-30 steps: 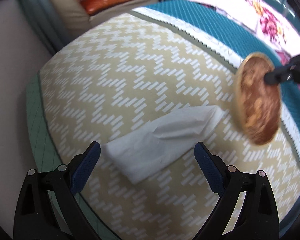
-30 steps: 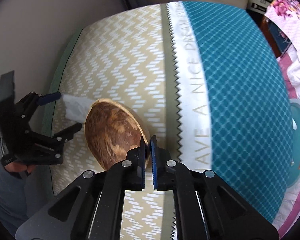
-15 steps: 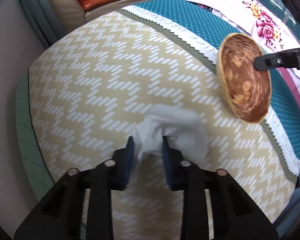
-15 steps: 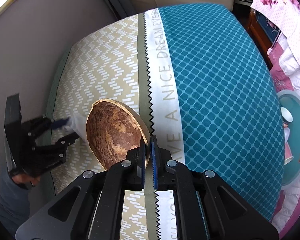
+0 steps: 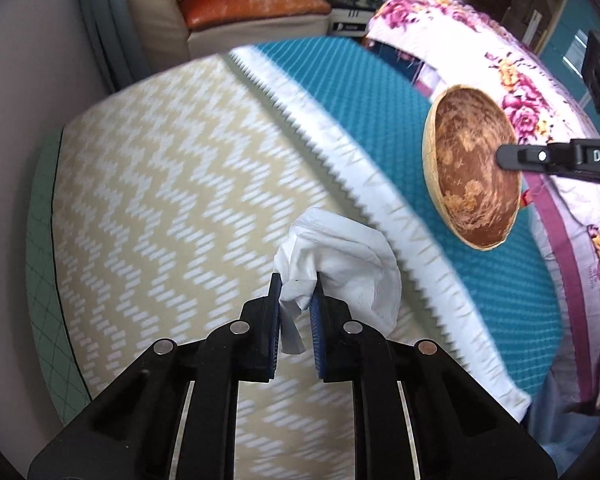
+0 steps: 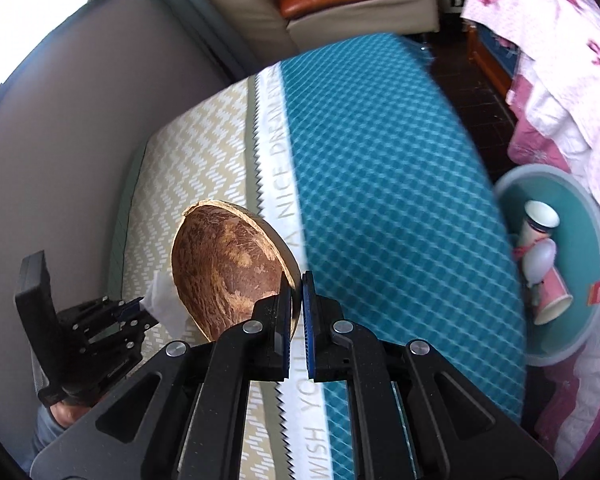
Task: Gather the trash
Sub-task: 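Carry the wooden bowl and white tissue over the teal bin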
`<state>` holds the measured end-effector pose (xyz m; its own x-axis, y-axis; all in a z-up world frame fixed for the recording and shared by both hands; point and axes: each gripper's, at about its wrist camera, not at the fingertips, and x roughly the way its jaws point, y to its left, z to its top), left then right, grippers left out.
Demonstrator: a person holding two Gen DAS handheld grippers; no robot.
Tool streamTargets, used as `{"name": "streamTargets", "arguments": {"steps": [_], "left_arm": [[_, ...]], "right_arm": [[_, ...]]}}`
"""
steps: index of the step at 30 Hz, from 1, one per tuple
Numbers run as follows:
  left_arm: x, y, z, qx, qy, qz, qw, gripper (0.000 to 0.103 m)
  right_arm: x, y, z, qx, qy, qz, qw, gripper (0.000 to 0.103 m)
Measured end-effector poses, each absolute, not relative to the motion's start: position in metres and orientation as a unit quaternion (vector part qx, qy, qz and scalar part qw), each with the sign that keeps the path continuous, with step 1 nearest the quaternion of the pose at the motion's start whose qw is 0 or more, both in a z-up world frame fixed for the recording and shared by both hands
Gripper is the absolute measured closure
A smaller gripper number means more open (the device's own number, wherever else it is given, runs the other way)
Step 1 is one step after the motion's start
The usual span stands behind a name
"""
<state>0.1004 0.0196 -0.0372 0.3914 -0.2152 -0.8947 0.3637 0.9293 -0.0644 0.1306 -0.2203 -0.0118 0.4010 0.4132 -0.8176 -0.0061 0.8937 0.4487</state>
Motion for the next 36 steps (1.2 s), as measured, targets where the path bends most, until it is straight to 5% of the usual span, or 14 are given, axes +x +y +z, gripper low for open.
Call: {"name": "streamTargets", "arguments": {"steps": [22,36], "left_arm": [[0.092,-0.170,-0.007,0.130,0.505,-0.249,0.816,0.089],[0.102,-0.208,-0.027,0.127,0.524,-0.261,0.801,0.089]], "right_arm": [[0.065,-0.420,-0.019,0.321,0.442,0.018,0.838,0.097],[0.059,-0.472,-0.065,0.326,0.478,-0.043,0.814,0.094]]}}
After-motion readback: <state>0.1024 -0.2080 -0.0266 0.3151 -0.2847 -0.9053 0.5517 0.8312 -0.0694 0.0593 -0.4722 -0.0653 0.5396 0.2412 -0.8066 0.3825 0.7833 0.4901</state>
